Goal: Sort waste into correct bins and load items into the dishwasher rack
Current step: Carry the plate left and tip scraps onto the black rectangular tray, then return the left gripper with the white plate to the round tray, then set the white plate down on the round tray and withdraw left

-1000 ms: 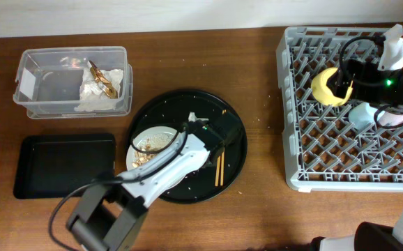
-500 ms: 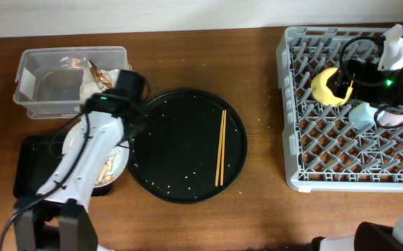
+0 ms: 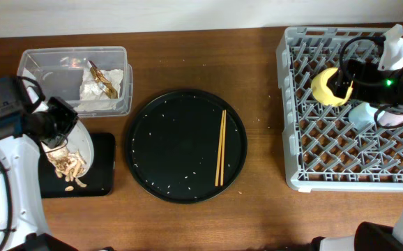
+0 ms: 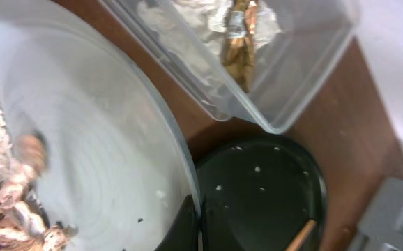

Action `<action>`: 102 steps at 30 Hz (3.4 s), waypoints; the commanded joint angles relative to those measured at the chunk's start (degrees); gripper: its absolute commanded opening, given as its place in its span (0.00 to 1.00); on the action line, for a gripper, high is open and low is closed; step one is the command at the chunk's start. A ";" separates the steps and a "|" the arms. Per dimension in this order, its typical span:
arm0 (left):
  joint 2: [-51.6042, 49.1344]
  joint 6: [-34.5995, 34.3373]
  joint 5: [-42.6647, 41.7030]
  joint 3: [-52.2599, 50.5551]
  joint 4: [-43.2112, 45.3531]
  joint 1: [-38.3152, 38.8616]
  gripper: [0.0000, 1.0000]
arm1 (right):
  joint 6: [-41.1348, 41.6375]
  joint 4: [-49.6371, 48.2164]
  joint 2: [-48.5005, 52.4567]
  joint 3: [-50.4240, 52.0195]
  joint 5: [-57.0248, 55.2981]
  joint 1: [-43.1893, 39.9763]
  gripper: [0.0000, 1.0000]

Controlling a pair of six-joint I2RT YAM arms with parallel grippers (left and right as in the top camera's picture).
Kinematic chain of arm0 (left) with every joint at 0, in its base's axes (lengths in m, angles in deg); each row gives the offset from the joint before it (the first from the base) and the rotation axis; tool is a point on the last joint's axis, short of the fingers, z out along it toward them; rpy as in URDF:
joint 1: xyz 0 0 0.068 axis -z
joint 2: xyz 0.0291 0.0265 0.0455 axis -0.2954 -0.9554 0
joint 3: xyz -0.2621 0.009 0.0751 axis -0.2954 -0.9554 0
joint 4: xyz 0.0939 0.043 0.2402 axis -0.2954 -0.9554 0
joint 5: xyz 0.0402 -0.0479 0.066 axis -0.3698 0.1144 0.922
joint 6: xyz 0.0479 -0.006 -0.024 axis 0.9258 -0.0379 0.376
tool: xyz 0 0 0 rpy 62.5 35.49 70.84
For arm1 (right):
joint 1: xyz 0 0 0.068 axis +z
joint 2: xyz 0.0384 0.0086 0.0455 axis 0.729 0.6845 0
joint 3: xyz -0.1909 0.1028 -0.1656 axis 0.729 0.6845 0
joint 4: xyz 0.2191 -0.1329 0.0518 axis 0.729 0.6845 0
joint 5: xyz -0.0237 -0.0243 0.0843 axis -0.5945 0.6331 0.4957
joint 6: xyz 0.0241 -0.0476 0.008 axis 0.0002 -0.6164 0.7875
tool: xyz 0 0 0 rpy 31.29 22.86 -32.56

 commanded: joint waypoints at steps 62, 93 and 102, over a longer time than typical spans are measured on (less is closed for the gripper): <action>7.82 6.82 19.15 -9.84 8.17 49.13 0.01 | -0.15 -0.02 0.35 0.20 -0.66 0.24 0.98; -15.13 23.23 12.20 -7.89 18.75 57.88 0.93 | -0.15 -0.02 0.37 0.20 -0.66 0.24 0.98; -19.26 14.12 19.21 -7.48 22.34 59.30 0.75 | -0.13 -0.02 0.35 0.20 -0.66 0.24 0.98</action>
